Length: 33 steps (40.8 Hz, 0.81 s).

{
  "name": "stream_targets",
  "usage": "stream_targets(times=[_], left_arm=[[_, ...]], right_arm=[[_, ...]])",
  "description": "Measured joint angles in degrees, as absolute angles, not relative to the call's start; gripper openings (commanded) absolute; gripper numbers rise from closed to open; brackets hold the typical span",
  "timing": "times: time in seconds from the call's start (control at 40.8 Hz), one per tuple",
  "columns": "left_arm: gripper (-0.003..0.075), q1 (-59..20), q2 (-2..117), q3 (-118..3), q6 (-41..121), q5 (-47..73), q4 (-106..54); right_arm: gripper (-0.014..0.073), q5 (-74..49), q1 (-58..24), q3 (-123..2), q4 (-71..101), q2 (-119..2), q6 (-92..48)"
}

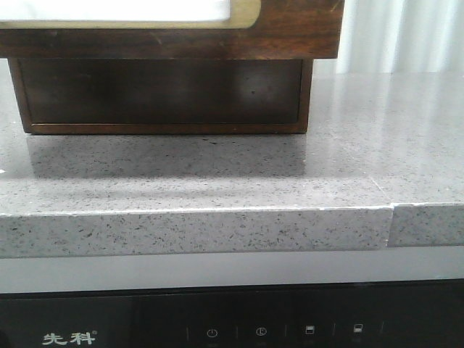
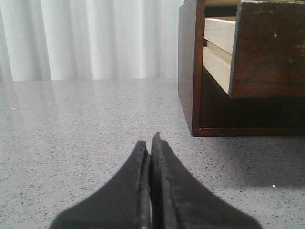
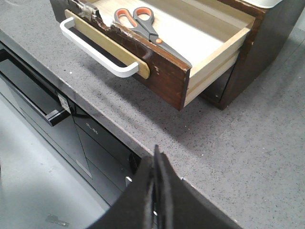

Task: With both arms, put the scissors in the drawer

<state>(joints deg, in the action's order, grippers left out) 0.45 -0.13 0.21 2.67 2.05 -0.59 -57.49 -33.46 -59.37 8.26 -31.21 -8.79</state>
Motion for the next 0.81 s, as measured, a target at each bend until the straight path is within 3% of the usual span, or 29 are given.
stream_targets(times=[0.465,0.808], left_arm=[[-0.002,0.45,-0.13,0.21,2.67,2.05,-0.69],[-0.002,0.65,-0.13,0.21,2.67,2.05,-0.69]], right_arm=[[-0.0117,-57.13,-32.38,-58.04,8.39,-30.63,-8.79],[-0.0117,-35.12,-12.62,-35.11,8.15,-15.58,-8.79]])
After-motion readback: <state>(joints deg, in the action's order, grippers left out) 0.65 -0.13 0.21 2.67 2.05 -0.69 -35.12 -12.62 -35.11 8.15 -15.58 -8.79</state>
